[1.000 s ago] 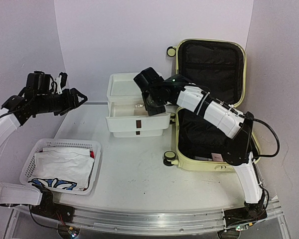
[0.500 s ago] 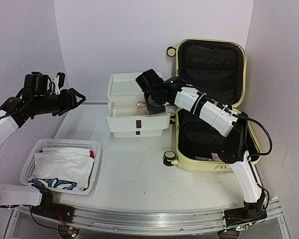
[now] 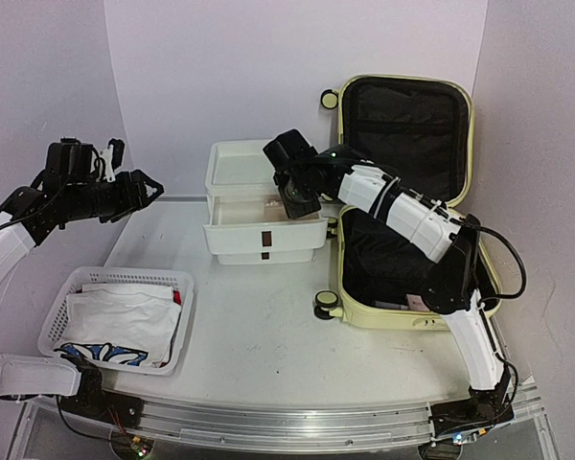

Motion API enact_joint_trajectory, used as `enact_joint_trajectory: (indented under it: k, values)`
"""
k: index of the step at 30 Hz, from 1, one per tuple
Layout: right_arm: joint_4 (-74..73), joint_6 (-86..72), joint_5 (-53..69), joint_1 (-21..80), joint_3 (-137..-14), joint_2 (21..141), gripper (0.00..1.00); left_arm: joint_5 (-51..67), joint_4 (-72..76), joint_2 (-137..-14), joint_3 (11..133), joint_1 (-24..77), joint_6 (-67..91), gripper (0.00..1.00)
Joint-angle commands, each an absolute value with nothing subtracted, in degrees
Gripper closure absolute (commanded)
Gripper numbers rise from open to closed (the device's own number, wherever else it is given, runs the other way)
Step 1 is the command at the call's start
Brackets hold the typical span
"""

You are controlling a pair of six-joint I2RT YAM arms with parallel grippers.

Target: Open, take out, and arrange the luggage

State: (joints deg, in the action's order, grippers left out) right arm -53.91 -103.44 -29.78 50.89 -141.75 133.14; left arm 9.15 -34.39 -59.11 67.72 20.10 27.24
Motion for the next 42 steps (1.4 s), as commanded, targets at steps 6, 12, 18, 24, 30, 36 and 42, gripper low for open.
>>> enact_joint_trajectory:
  k: [6, 12, 18, 24, 30, 36, 42]
  values:
    - [-53.23, -96.34, -26.12, 51.62, -136.98, 123.54, 0.48, 7.99, -32.08, -59.44, 69.08, 20.21, 26.72, 0.32]
    - [-53.77, -91.80, -22.59, 52.02, -133.99, 119.52, 0.46, 7.48, -32.08, -60.24, 69.08, 20.21, 26.81, 0.32]
    - [-53.88, -63.70, -23.28, 51.68, -125.25, 110.06, 0.41, 5.96, -31.99, -60.22, 69.08, 20.21, 25.47, 0.31]
    - [-54.67, -35.84, -18.86, 44.74, -95.83, 91.51, 0.23, 4.26, -31.84, -60.51, 67.88, 20.14, 21.56, 0.25]
    - [-55.92, -18.23, -0.10, 29.41, -79.88, 81.77, 0.02, 1.15, -26.22, -63.78, 65.15, 19.80, 20.63, 0.18]
    - [-57.45, -13.76, 22.14, 17.52, -74.49, 88.88, 0.02, 3.51, -23.73, -70.83, 66.18, 19.44, 26.02, 0.16]
    - [-58.70, -14.95, 34.76, 15.51, -72.05, 95.40, 0.02, 4.87, -37.03, -76.18, 75.47, 19.25, 32.51, 0.17]
